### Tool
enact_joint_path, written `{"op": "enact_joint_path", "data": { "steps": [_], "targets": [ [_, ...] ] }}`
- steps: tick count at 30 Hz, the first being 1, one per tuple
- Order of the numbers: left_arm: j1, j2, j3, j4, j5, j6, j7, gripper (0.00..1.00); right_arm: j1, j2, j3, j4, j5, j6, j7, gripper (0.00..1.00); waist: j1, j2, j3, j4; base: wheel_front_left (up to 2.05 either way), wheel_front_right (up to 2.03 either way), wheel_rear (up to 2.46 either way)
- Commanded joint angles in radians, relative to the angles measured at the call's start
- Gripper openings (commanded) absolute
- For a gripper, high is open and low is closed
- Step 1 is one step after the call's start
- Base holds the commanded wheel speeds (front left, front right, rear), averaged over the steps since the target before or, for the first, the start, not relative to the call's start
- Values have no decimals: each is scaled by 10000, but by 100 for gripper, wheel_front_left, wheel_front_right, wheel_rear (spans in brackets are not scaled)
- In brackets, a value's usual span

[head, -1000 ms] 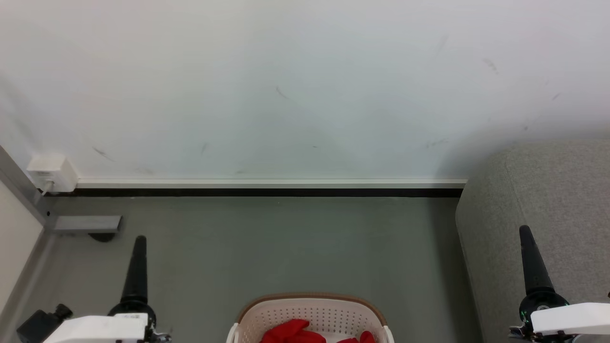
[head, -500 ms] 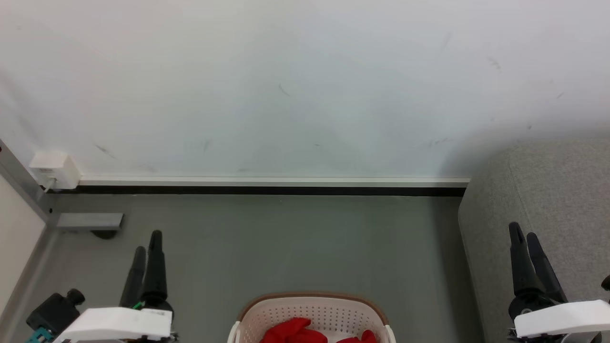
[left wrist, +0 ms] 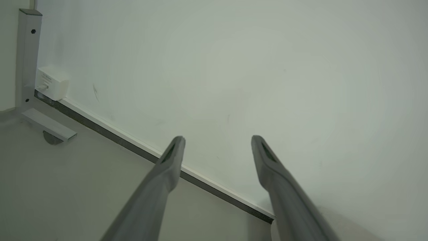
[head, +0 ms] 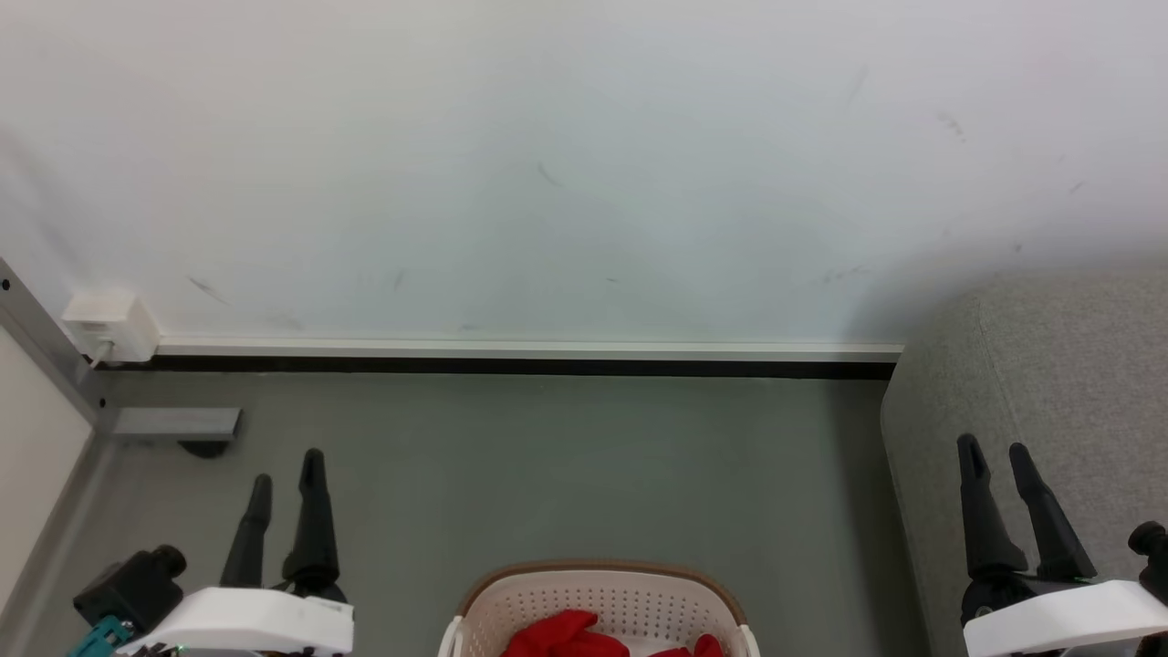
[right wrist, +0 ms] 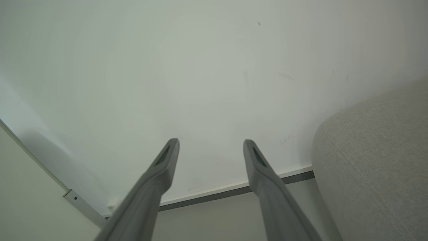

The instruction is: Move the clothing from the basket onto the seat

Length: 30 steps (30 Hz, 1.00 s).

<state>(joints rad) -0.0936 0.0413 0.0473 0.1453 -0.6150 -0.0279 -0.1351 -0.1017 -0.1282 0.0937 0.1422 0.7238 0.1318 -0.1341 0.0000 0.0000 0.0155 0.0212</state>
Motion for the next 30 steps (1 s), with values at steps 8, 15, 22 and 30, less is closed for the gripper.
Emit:
{"op": "enact_joint_path", "data": {
  "steps": [8,15,22,30],
  "targets": [
    [-60,88,-129,-77,1247,100,-271,100,-6,-92,-30,-7,-1144,-12,-278,100,0,0,-31,19,0,0,0],
    [-35,95,-73,-123,2004,78,-447,100,-27,-157,-18,32,-1869,-13,-456,100,0,0,-38,21,0,0,0],
    [9,99,-130,-208,2639,124,-603,100,11,-216,88,-105,-2473,-14,-613,100,0,0,-27,29,0,0,0],
    [21,106,-166,-323,3384,171,-770,100,-3,-278,205,-112,-3050,-16,-779,100,0,0,-14,40,0,0,0]
  ]
}}
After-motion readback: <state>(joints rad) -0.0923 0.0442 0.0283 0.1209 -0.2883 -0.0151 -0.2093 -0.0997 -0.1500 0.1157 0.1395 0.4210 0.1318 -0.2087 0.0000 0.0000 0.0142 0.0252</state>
